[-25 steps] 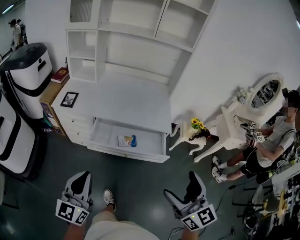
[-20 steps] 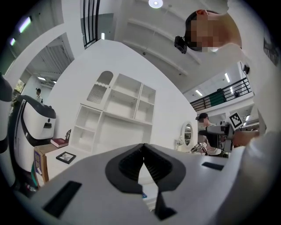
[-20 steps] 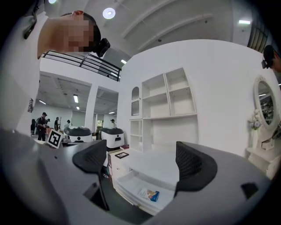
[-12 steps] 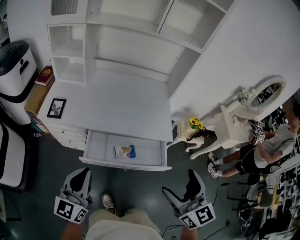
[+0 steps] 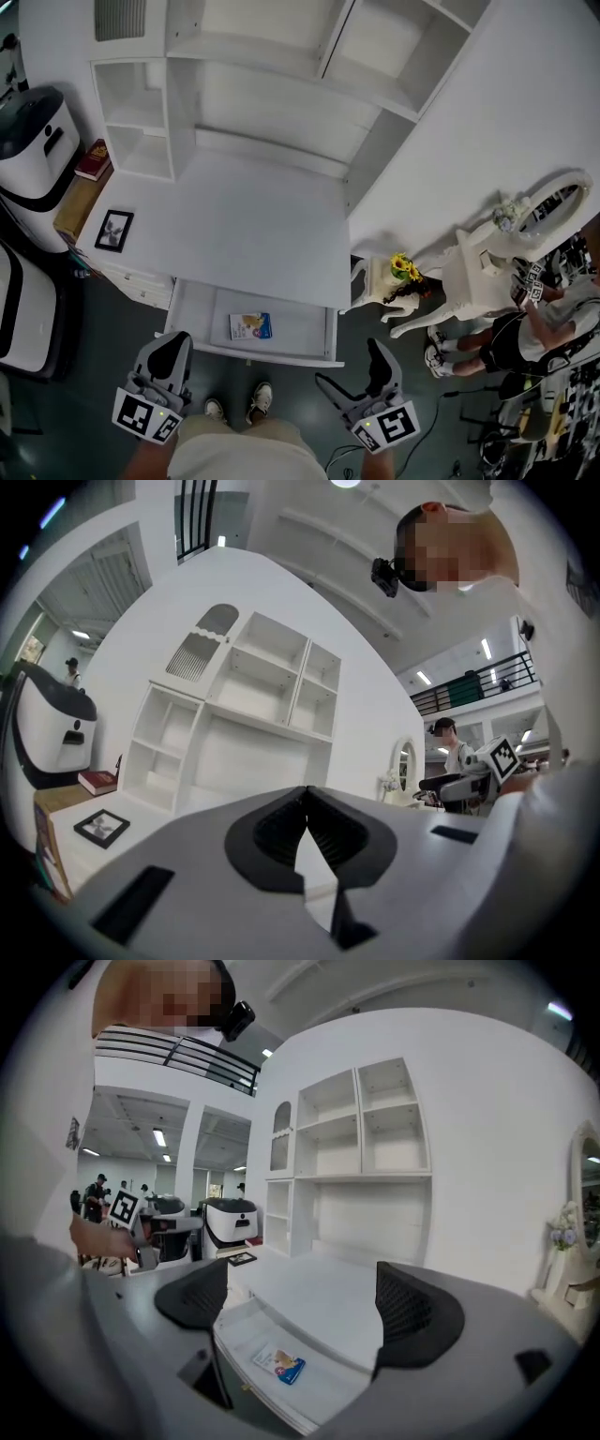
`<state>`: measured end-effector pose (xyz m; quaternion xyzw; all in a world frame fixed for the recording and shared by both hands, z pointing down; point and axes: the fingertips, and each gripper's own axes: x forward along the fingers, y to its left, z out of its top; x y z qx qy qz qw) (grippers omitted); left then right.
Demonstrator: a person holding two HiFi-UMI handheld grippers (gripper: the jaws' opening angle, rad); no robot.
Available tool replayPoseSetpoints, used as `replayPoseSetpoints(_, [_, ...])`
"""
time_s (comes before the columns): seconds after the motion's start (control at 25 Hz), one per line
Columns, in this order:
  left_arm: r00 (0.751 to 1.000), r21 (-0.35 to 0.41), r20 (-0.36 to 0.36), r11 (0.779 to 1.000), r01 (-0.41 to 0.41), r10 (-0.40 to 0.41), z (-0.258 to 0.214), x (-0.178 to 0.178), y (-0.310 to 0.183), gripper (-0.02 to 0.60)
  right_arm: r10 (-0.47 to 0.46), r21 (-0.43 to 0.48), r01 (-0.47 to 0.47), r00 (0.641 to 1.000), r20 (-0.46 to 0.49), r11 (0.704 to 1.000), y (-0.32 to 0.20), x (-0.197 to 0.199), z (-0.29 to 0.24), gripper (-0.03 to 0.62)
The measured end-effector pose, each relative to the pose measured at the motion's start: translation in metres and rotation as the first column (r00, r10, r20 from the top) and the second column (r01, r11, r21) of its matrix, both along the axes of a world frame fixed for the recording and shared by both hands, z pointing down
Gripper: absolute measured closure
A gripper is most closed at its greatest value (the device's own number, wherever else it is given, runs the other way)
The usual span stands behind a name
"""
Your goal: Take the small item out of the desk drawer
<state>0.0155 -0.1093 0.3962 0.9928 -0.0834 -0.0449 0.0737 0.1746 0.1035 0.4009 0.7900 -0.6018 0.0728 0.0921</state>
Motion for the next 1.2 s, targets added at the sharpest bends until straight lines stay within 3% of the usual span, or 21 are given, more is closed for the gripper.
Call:
replayPoseSetpoints(0.28, [0.989,0.024,0.035,0.990,0.142,-0.143,-0.008,0.001,-0.019,0.566,-0.177,-0.132,0.176,0.984,0.010,0.975,-0.052,0.032,0.059,0.105])
replayPoseSetpoints(0.44, [0.975,0.026,0.059,0.977,0.213,-0.214,-0.001,-0.004,-0.022,0.566,-0.290,-0.302,0.270,0.957,-0.020,0.914,-0.072,0.038,0.114,0.105])
replayPoseSetpoints(0.56, [0.956,0.018,0.078,0.959,0.281,-0.282,0.005,-0.016,-0.029,0.566,-0.376,-0.362,0.343,0.926,-0.022,0.867,-0.092,0.037,0.150,0.105])
replayPoseSetpoints(0.8, [0.911,0.017,0.114,0.917,0.397,-0.397,0.011,-0.042,-0.033,0.566,-0.537,-0.489,0.477,0.843,0.021,0.730,-0.122,0.031,0.223,0.105])
replayPoseSetpoints(1.2, [0.836,0.019,0.162,0.848,0.529,-0.525,0.019,-0.073,-0.021,0.566,-0.670,-0.651,0.584,0.726,0.154,0.484,-0.154,0.018,0.337,0.105])
